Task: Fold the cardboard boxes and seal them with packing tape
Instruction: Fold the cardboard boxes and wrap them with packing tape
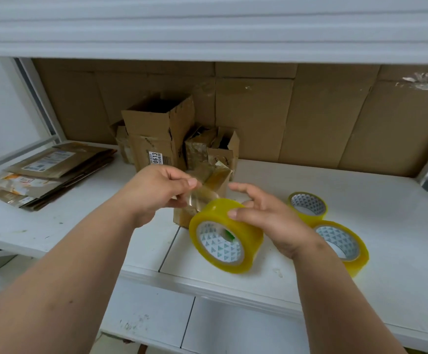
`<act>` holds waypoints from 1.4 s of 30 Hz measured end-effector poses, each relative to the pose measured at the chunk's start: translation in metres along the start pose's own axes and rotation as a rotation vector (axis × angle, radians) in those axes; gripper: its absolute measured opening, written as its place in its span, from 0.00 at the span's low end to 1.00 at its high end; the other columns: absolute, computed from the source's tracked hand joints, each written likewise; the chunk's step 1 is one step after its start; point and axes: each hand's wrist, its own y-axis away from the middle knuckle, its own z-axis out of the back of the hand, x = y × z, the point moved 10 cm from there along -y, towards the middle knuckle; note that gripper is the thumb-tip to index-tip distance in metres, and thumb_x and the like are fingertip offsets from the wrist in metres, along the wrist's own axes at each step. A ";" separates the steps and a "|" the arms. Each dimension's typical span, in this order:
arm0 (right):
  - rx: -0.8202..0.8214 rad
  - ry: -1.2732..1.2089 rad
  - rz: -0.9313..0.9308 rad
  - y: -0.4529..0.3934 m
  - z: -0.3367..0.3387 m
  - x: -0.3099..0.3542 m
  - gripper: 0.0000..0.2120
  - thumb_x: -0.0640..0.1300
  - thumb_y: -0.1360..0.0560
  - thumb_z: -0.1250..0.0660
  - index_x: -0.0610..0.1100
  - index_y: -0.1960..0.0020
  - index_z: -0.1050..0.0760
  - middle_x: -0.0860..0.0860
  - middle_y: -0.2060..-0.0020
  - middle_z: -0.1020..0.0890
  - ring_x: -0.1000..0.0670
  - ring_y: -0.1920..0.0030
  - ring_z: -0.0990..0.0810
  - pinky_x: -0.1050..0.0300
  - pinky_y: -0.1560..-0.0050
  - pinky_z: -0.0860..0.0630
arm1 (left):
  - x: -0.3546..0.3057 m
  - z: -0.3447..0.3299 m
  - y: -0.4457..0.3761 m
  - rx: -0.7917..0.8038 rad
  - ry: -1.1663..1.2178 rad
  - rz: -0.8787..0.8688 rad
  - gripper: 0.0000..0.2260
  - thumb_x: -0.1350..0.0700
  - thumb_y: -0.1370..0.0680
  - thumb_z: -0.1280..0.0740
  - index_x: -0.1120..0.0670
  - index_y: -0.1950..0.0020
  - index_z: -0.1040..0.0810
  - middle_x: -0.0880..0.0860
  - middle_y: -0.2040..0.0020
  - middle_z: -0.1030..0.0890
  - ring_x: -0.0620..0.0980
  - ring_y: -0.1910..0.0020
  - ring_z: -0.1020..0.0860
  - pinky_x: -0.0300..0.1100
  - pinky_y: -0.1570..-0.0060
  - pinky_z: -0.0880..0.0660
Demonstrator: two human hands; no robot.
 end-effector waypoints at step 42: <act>-0.239 0.890 -0.391 -0.074 0.021 -0.027 0.18 0.62 0.27 0.34 0.48 0.56 0.18 0.51 0.61 0.18 0.53 0.61 0.21 0.56 0.58 0.22 | 0.130 0.059 -0.071 -0.112 0.137 0.406 0.03 0.60 0.24 0.28 0.59 0.52 0.15 0.50 0.72 0.26 0.45 0.74 0.30 0.41 0.66 0.22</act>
